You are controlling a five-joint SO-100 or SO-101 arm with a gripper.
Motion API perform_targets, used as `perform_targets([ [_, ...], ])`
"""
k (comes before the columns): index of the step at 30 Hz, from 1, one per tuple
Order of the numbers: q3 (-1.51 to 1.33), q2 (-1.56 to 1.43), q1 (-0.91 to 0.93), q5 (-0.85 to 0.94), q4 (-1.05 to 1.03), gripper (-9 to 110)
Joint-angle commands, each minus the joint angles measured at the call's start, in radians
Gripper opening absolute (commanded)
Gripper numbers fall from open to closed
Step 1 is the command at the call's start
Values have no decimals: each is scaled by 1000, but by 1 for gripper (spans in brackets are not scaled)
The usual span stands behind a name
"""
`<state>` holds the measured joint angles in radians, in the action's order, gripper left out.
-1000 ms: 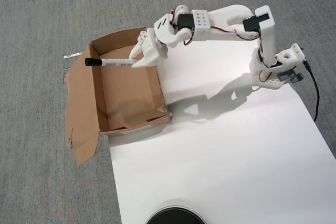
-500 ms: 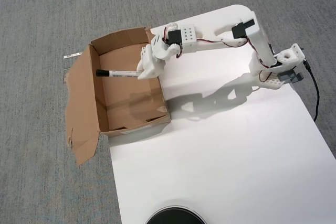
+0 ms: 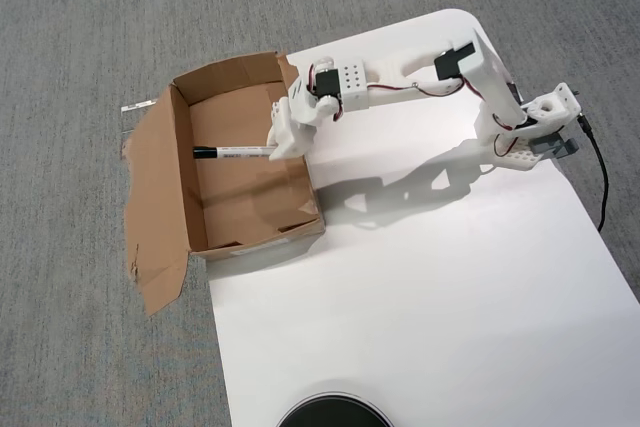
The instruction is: Grasp a pen and put it in the box.
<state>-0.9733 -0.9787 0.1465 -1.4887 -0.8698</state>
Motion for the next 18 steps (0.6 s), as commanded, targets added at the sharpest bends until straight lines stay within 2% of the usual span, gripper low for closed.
perform_targets([
  [1, 19, -8, -2, -5, 2, 11],
  [5, 21, -15, -5, -5, 2, 16],
  [18, 36, -133, -74, -5, 12, 16],
])
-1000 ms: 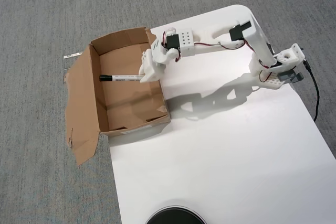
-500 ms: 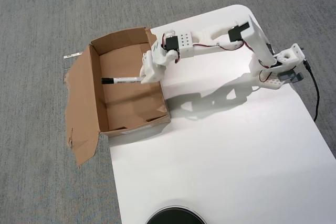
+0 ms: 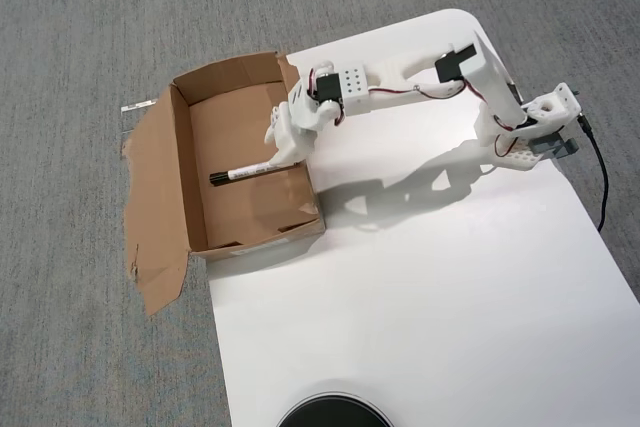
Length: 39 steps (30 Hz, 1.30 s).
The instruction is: Grasp a pen and put it in the box.
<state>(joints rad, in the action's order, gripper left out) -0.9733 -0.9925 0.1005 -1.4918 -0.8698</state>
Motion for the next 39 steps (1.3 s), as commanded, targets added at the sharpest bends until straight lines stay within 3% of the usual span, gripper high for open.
perform_targets([
  [1, 36, -138, -38, -2, 12, 16],
  [14, 18, -446, -123, -7, 2, 16],
  [21, 12, -578, -163, -143, 0, 16],
  [39, -397, -1115, -174, -232, 12, 16],
])
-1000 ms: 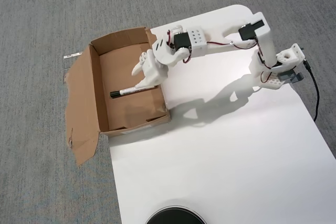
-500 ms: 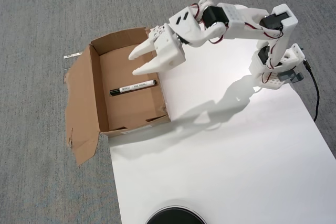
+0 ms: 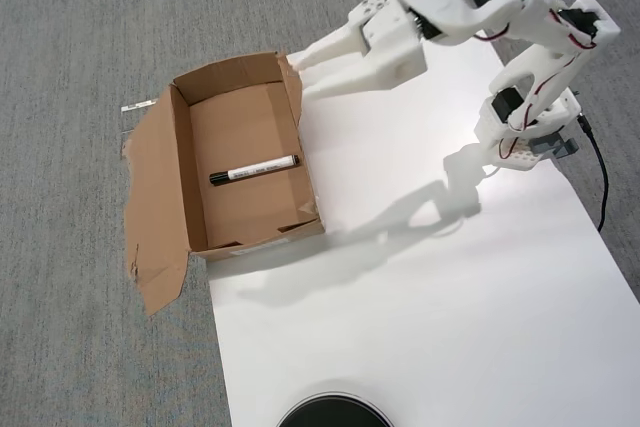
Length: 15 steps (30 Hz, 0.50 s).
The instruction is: Grasp a pen and put it in the box.
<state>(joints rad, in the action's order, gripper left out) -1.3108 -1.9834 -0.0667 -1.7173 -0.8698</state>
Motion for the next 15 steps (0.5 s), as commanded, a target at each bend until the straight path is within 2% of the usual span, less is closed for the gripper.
perform_targets([
  [1, -84, -147, -7, -7, 12, 16],
  [4, -157, -224, -5, -44, 12, 16],
  [10, -335, -359, 4, -329, 12, 16],
  [15, -472, -468, 8, -444, 6, 16],
])
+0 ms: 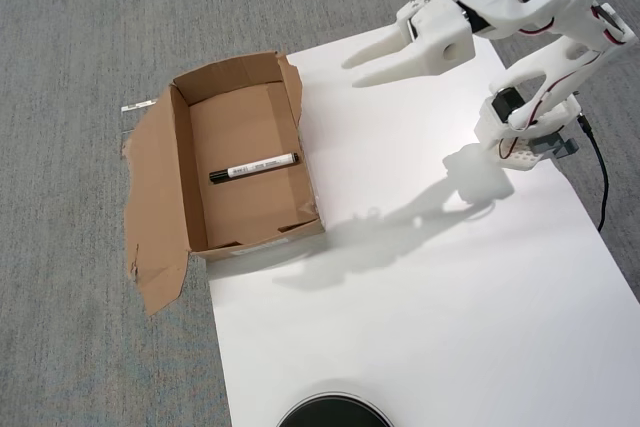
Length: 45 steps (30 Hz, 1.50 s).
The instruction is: Grasp a pen and put it in the box.
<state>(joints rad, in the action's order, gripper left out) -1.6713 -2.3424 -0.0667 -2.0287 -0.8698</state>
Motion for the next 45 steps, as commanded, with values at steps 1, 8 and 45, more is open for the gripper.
perform_targets([
  [1, -136, -132, 10, -148, 2, 16],
  [8, -324, -299, 12, -433, -2, 16],
  [45, -1226, -1058, 10, -1151, 14, 16],
])
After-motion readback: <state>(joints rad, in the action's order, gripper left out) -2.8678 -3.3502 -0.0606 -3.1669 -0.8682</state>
